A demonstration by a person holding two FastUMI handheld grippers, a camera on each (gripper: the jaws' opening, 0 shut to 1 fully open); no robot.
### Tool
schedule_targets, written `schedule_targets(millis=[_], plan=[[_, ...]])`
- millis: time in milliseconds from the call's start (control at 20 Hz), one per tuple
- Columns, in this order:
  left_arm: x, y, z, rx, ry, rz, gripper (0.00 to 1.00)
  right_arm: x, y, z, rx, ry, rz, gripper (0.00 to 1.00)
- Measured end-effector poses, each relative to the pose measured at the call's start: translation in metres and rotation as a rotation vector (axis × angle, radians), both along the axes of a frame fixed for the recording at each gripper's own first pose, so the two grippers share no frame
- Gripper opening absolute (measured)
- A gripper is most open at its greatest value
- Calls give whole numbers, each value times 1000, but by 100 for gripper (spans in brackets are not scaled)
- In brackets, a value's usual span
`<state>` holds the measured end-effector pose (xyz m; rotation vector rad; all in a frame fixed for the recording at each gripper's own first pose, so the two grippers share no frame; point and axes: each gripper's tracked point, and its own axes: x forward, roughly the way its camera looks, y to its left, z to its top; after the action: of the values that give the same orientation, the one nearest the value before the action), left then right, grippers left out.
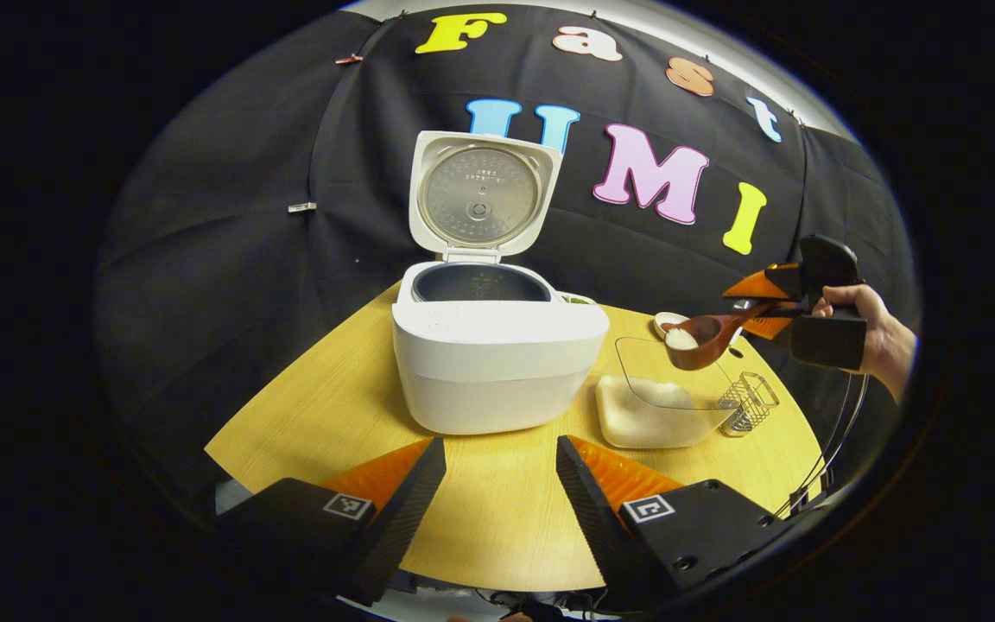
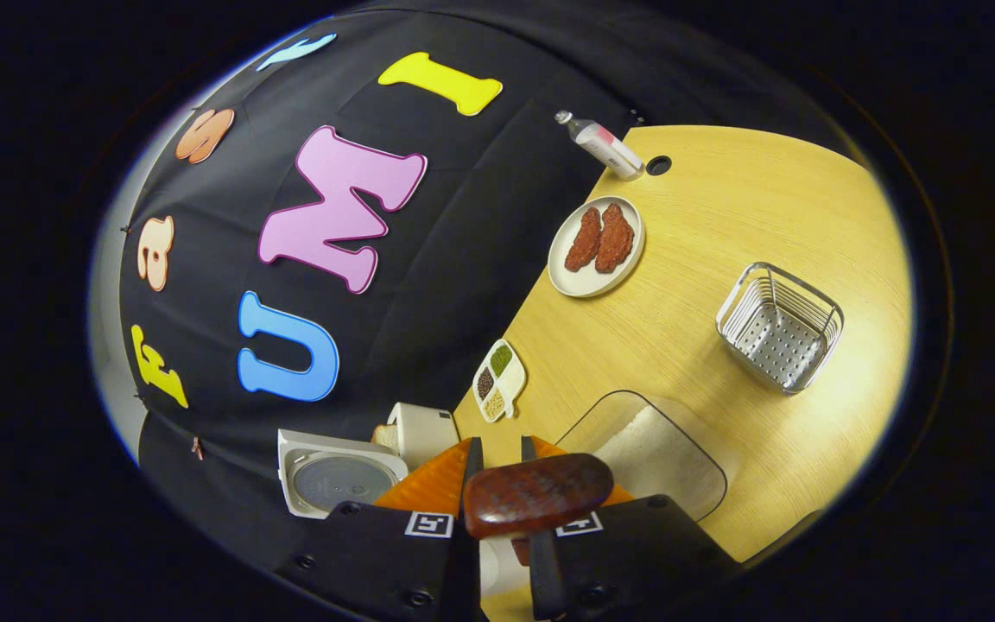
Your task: Close the left gripper, press the button to open the rice cooker; take a wooden spoon from the chopstick holder with the right hand, scoop a spoonful of rice and pour it into the rice cooker, then put the wooden spoon back into the chopstick holder.
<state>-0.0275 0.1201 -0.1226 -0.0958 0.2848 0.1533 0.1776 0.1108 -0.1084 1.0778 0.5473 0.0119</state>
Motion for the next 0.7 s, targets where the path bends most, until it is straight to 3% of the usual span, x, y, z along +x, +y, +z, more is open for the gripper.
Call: schedule_targets(millis=[500,700], plan=[[-4,24,5,-2,-17,13,90,37,73,80,29,-142,68,22],[-8,39,2,-11,-12,33,90,52,115,87,103,-128,84,22]])
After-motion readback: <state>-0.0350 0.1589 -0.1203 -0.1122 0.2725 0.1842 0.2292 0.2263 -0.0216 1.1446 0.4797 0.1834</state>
